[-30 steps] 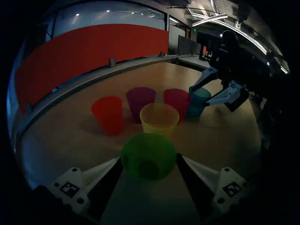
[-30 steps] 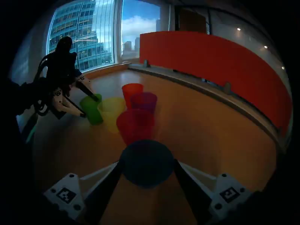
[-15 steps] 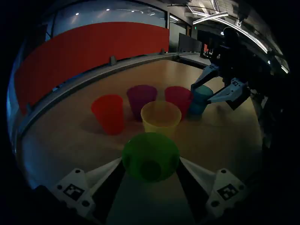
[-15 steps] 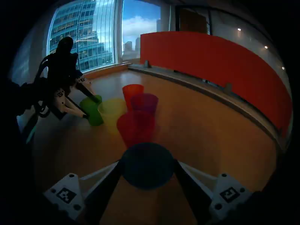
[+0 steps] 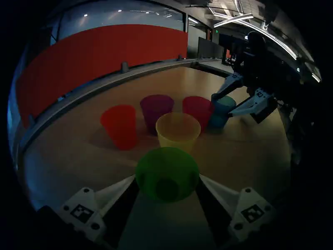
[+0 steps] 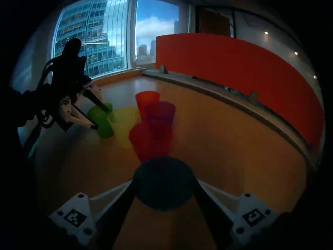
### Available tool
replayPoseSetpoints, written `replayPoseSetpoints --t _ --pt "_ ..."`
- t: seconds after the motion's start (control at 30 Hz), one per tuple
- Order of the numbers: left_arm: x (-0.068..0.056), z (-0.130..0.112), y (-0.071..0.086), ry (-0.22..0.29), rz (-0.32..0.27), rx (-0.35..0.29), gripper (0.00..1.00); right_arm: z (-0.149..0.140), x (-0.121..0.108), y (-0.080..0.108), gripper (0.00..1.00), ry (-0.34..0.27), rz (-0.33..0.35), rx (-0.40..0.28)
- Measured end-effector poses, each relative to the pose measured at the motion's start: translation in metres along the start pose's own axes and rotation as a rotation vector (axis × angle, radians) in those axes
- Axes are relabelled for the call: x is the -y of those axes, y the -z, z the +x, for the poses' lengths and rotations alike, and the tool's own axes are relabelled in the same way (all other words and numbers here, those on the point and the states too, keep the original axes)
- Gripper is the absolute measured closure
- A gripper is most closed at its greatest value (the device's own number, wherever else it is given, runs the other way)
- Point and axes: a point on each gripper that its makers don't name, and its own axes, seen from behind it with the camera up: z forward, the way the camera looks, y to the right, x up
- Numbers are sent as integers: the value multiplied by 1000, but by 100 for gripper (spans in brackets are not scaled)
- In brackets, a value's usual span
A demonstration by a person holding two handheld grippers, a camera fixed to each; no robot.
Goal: Pour water
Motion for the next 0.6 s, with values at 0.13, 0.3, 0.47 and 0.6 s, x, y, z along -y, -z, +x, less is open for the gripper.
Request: replayPoseSetpoints --t 0.13,0.3,0.47,0.6 --pt "1 0 0 0 3 1 13 0 1 0 7 6 -2 1" --pt "0 0 1 -1 4 -2 13 0 1 1 8 1 -2 -4" --pt "0 3 3 2 4 -9 13 -1 0 2 8 3 -5 -4" --pt "0 6 5 1 5 -14 13 0 1 5 8 4 -6 -8"
